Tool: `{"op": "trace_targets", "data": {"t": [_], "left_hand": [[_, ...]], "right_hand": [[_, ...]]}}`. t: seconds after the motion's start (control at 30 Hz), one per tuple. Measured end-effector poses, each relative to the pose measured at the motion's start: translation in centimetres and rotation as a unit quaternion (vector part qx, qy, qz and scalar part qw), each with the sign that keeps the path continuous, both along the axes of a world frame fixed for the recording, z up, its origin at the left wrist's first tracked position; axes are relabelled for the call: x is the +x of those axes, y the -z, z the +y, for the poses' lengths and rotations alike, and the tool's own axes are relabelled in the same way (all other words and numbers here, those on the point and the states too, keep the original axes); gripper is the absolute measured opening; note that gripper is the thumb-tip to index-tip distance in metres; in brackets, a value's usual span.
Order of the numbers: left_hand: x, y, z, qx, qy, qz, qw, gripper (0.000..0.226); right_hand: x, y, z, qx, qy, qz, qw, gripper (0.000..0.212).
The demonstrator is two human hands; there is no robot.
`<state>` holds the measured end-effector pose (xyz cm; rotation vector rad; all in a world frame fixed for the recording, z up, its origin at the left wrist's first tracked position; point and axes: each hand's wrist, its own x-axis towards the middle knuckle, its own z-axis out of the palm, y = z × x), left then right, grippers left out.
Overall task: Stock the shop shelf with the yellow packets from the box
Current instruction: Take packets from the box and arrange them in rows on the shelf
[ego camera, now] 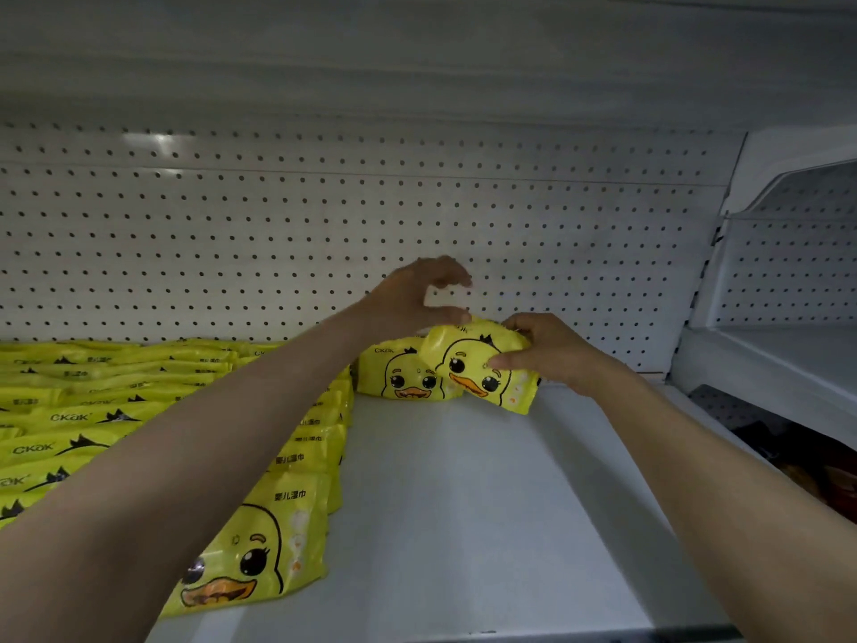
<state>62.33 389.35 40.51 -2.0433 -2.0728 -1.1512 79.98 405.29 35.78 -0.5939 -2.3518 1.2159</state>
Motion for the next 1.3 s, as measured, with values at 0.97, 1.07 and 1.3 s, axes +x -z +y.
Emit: {"op": "trace_targets", "data": {"t": [0.97, 1.07, 1.3], "left_hand": [[-5.9, 4.8, -3.2, -0.16, -0.15, -0.004, 0.976, 0.033], [-6.4, 5.3, -3.2, -0.175, -0.16, -0.004, 0.972, 0.041], [-6.7, 6.2, -2.7, -0.195, -0.195, 0.02, 0.961, 0.052]], "right_hand": [[-7.9, 3.5, -2.3, 0.009, 0.023, 0.002, 1.0, 0.028], [-8.1, 4.0, -2.5, 0.032, 0.022, -0.003, 0.999, 0.036], [-8.6, 3.9, -2.7, 0.155, 0.033, -0.017, 0.987, 0.042]]}}
